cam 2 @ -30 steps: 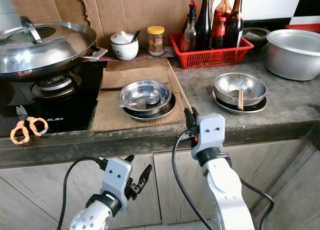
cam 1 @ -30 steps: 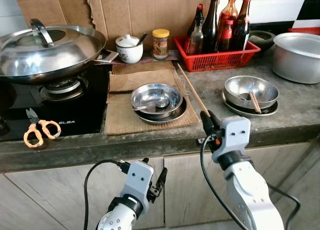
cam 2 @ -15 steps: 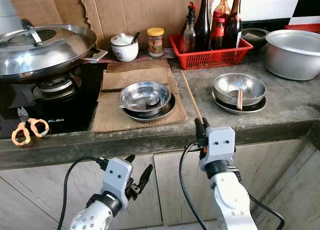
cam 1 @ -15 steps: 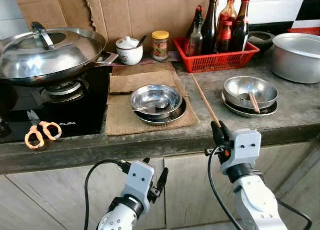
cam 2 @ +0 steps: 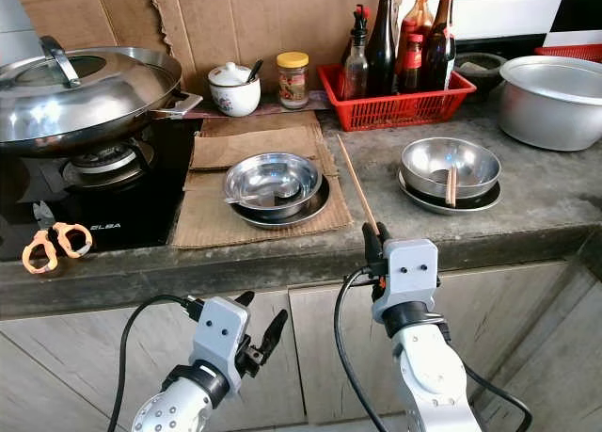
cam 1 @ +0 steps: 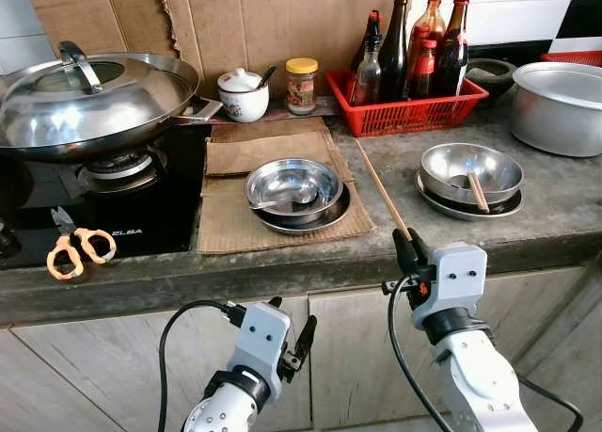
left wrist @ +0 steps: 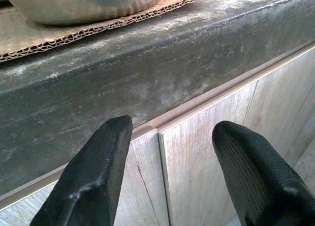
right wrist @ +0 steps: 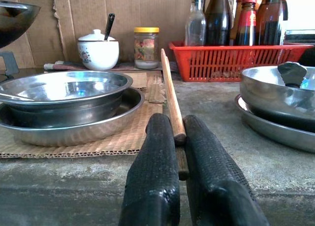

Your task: Kitchen organization

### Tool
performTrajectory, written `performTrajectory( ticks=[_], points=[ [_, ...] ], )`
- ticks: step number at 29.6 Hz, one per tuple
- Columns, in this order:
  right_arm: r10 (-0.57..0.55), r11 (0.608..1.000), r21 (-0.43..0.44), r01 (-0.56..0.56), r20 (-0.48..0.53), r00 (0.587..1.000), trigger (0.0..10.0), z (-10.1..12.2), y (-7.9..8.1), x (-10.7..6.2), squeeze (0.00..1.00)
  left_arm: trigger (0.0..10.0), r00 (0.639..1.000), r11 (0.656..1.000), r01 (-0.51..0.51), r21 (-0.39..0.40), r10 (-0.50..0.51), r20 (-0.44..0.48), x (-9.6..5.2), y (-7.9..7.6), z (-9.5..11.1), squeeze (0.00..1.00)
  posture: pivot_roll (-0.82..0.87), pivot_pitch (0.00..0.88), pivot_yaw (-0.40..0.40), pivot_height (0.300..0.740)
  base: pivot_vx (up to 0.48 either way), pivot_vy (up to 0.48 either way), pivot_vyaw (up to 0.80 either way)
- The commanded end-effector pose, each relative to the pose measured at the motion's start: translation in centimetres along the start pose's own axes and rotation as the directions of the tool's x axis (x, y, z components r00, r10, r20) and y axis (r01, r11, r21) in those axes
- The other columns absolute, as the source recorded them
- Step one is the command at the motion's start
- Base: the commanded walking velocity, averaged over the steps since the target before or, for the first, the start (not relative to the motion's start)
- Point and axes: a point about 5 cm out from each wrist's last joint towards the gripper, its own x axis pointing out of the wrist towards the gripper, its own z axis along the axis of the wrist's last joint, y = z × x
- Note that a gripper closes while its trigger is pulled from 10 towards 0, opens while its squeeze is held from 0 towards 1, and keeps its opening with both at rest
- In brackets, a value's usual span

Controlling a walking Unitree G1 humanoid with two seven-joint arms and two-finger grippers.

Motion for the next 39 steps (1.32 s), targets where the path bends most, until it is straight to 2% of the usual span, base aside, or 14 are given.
performTrajectory(
  ticks=[1, 5, 25, 39],
  points=[
    [0.004, 1.000, 0.009, -0.004, -0.012, 1.000, 10.0, -0.1, 0.2, 0.0, 0.00, 10.0, 1.000, 1.000, 0.005, -0.004, -0.005, -0.001, -0.1, -0.1, -0.1, 0.00, 0.05, 0.014, -0.006, 0.740, 0.000, 0.000, 0.00],
    [0.001, 1.000, 0.017, -0.001, -0.019, 1.000, 10.0, -0.1, 0.2, -0.1, 0.00, 10.0, 1.000, 1.000, 0.007, -0.003, -0.007, 0.000, -0.2, -0.1, 0.0, 0.00, 0.05, 0.020, -0.008, 0.740, 0.000, 0.000, 0.00],
    [0.014, 1.000, 0.028, -0.013, -0.037, 0.999, 10.0, -0.5, 0.7, -0.2, 0.00, 10.0, 1.000, 1.000, 0.005, 0.002, -0.005, -0.001, -0.1, 0.0, 0.0, 0.00, 0.06, 0.026, -0.005, 0.740, -0.291, 0.000, 0.00],
    [0.020, 1.000, -0.003, -0.020, -0.085, 0.996, 10.0, -1.5, 1.0, -1.1, 0.00, 10.0, 1.000, 1.000, 0.010, 0.001, -0.010, -0.003, -0.1, 0.0, 0.0, 0.00, 0.05, 0.026, -0.004, 0.740, -0.292, 0.000, 0.00]
  ],
)
